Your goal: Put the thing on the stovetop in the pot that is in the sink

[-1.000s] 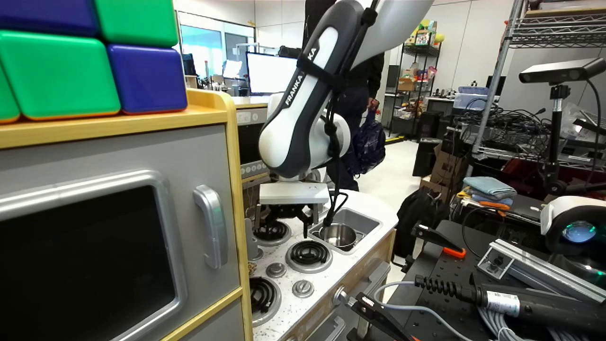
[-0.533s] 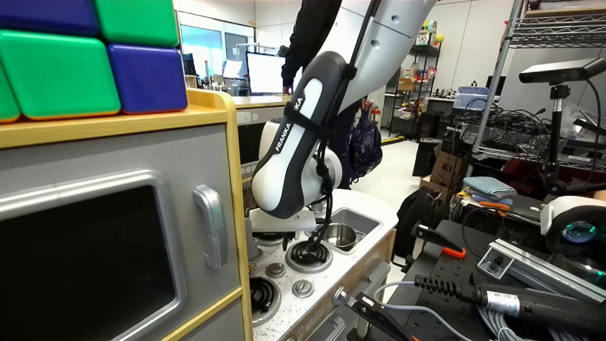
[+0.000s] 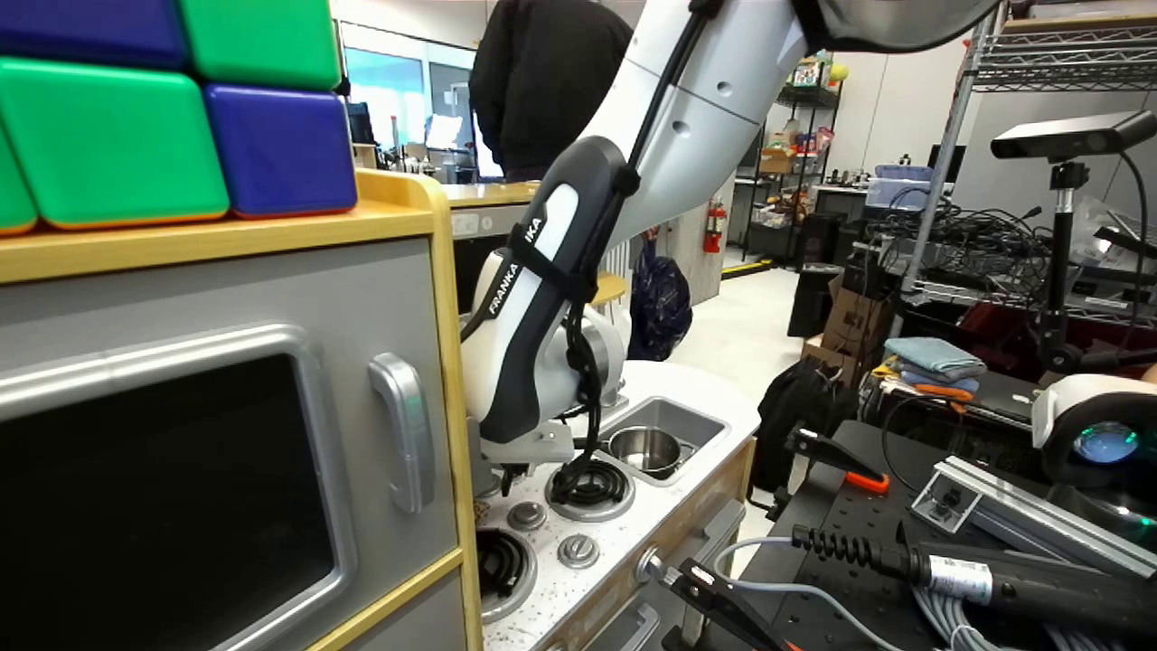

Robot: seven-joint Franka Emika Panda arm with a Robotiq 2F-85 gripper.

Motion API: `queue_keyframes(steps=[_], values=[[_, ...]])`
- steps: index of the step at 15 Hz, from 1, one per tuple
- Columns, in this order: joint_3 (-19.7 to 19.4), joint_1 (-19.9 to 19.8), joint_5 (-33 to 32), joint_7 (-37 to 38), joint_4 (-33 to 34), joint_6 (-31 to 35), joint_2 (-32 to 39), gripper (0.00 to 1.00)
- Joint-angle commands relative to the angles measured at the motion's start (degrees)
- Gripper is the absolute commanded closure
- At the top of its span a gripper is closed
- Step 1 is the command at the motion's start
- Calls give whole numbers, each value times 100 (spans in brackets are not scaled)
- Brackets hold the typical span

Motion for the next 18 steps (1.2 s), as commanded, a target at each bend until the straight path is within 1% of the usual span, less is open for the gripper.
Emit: queue_keyframes(steps=[1,2,7,9,11,13,14,17,18], values=[[125,-63,364,-349,396,62,282,42],[139,-77,415,-373,428,46,308,51],[345,-223,716,-385,577,-125,401,88],[459,-328,819,-381,585,-174,400,100],[608,-485,910,-426,490,-161,299,100],[797,-754,1058,-463,226,-243,27,99],[904,-931,1178,-506,66,-222,-134,100],[819,-1210,1562,-349,-321,-255,-546,99],[708,-1247,1675,-266,-394,-324,-635,99]])
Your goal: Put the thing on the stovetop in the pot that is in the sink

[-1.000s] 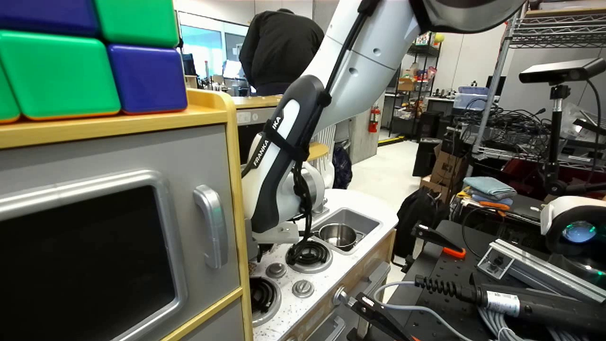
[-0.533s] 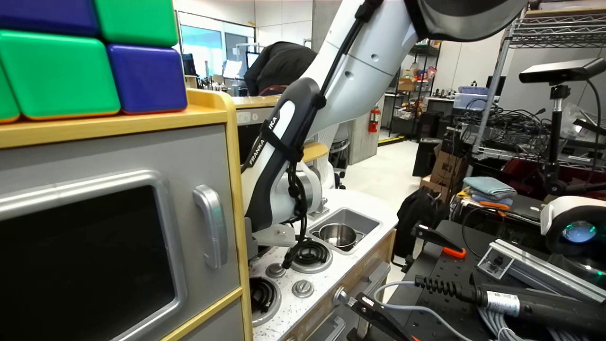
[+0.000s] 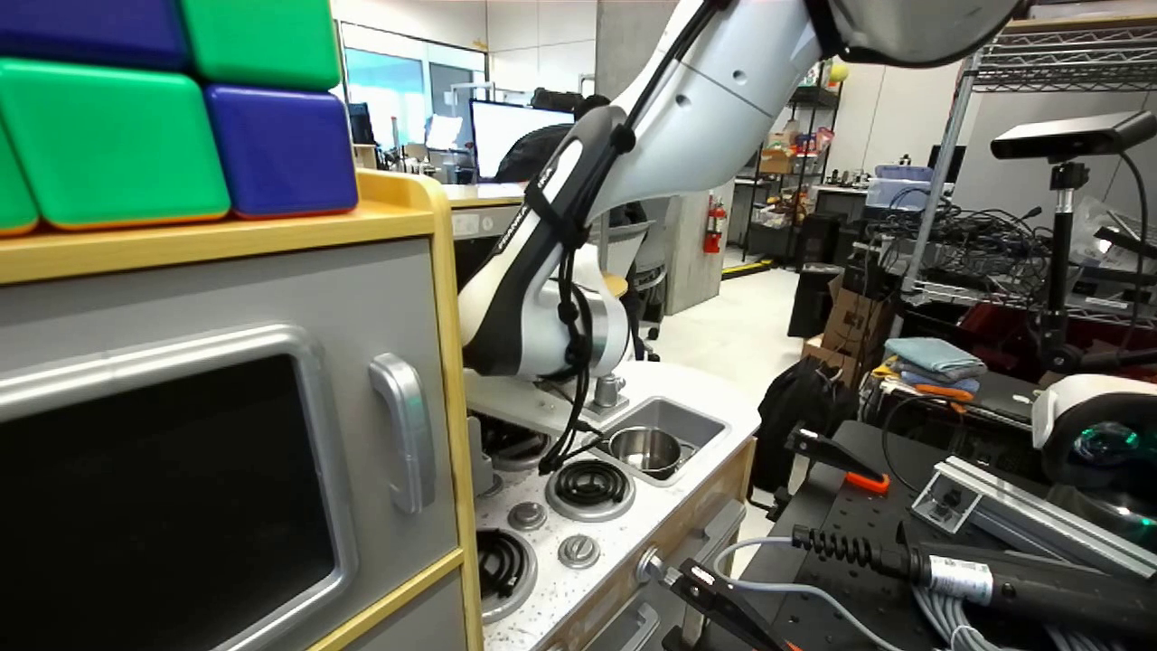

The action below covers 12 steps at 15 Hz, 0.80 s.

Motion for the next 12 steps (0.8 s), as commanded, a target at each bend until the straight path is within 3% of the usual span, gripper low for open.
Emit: queue_keyframes(steps=[1,7,12], values=[[-127,-377,530,38,-647,-228,-628,99],[-870,-576,966,648,-655,-739,-586,99],[-1117,-833,1222,1417,-394,-903,-509,99]])
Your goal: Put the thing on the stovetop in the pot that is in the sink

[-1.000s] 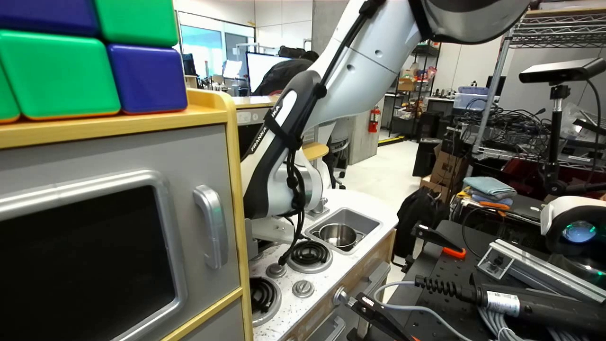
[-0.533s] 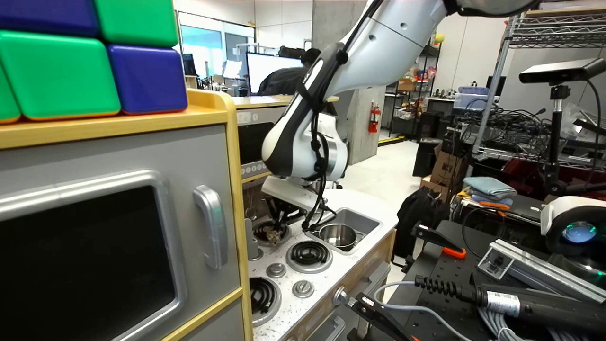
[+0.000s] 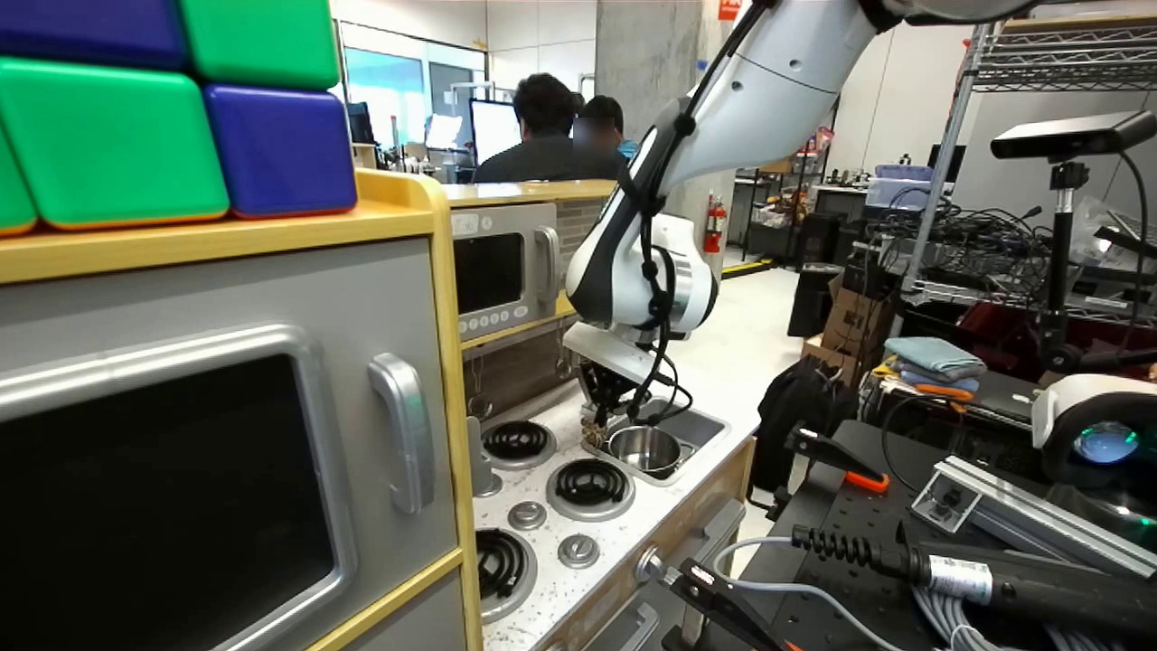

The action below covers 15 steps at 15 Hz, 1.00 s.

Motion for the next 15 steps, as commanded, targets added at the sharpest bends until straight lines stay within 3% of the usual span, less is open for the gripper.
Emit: queue_keyframes(steps=[1,5,6,7,8,9,15], values=[[-201,-64,204,626,194,-411,-16,99],[-392,-12,94,1296,266,-754,-44,99],[-356,-38,100,1381,244,-810,-100,80],[-339,-44,93,1472,243,-852,-137,78],[-319,-53,94,1561,217,-928,-202,64],[-311,-55,68,1636,179,-1052,-278,55],[-262,-106,-4,1576,-274,-1812,-1016,12]])
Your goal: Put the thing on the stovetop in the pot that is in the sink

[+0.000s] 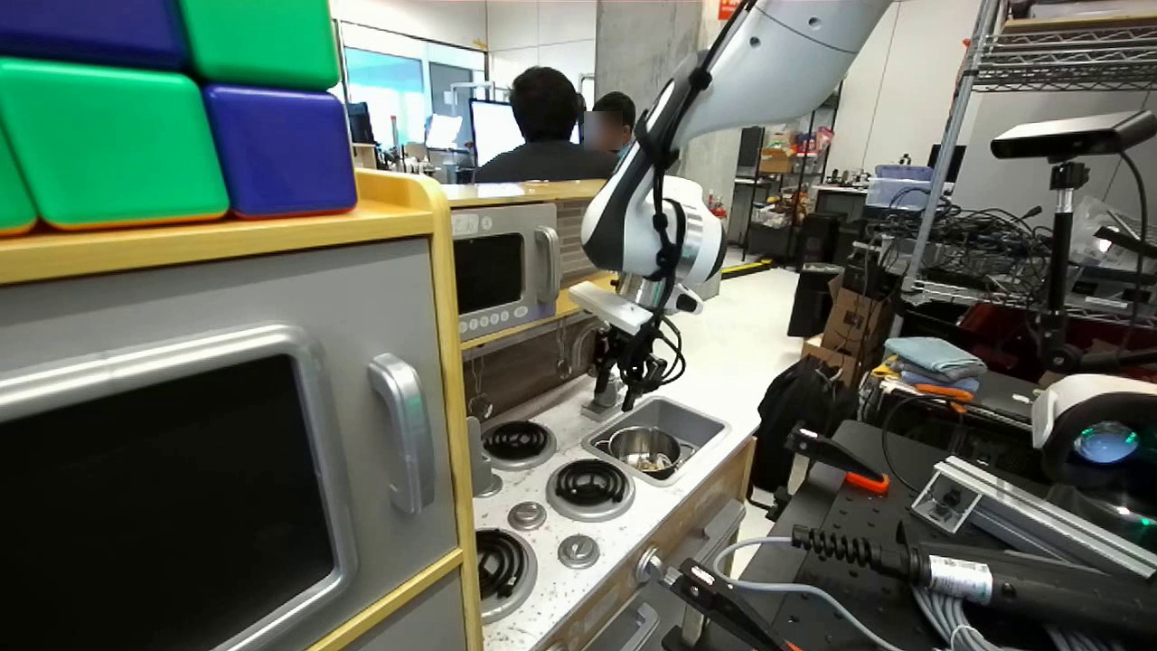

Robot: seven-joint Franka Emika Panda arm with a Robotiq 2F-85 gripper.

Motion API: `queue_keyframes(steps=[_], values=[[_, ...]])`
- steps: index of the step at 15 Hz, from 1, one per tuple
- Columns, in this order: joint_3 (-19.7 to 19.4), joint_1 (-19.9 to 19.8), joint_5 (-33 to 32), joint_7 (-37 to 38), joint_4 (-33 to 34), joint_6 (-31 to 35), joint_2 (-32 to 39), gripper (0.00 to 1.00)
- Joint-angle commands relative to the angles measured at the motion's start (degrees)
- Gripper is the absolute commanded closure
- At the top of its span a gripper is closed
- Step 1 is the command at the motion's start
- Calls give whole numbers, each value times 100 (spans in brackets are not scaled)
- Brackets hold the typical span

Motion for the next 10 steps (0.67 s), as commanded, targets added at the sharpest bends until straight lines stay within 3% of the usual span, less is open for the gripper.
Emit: queue_keyframes(steps=[1,5,8,10], values=[[49,-46,-51,-24,-458,-453,-655,4],[402,-381,146,-1065,-1250,-1512,-1757,0],[313,-383,159,-1566,-1615,-2429,-2418,0],[116,-249,-35,-1460,-1662,-3065,-2656,0]])
